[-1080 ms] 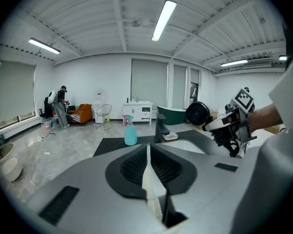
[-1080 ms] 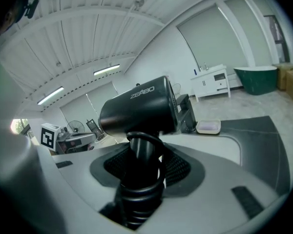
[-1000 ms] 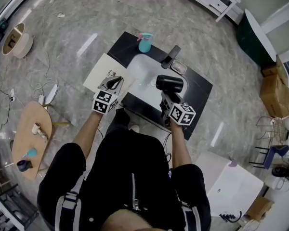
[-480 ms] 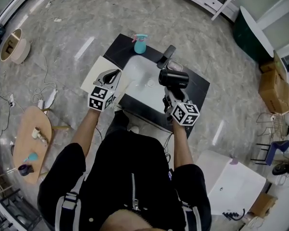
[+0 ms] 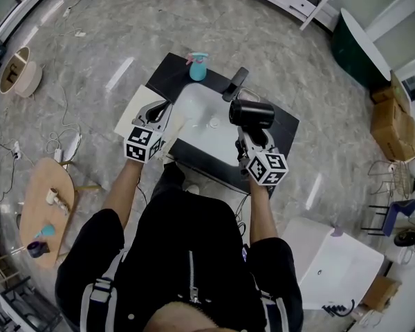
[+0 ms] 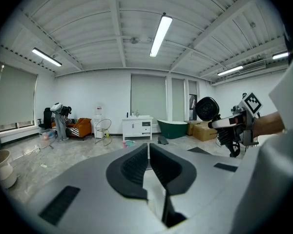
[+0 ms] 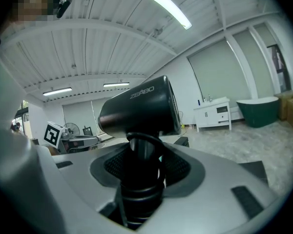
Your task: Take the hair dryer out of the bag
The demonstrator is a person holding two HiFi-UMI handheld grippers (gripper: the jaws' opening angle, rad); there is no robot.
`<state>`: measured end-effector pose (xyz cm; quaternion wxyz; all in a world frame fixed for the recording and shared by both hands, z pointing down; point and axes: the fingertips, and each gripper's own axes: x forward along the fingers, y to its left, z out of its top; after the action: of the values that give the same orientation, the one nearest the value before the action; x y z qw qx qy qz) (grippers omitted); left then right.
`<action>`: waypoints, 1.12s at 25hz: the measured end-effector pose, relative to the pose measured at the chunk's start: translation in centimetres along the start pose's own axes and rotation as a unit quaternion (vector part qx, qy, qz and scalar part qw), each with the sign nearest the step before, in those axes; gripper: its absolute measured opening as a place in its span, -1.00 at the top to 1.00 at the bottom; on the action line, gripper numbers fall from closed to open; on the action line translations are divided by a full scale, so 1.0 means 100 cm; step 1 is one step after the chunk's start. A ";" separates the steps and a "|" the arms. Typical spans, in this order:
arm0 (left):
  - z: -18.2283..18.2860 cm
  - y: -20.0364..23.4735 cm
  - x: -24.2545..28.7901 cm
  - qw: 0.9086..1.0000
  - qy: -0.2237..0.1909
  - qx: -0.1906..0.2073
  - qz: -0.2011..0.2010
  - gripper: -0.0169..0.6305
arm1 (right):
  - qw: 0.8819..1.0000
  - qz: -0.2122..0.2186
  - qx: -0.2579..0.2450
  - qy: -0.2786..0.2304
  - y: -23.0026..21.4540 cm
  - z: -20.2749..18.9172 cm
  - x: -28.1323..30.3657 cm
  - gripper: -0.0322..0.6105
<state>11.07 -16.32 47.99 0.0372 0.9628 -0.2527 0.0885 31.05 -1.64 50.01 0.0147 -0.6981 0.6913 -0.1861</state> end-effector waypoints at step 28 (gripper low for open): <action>-0.007 -0.003 -0.002 1.000 0.007 -0.007 -0.008 0.85 | 1.000 -0.020 -0.005 -0.009 -0.001 -0.001 -0.009 0.30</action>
<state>10.96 -15.91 48.62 0.0463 0.9638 -0.2452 0.0936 31.15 -0.75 49.94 0.0140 -0.7133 0.6781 -0.1766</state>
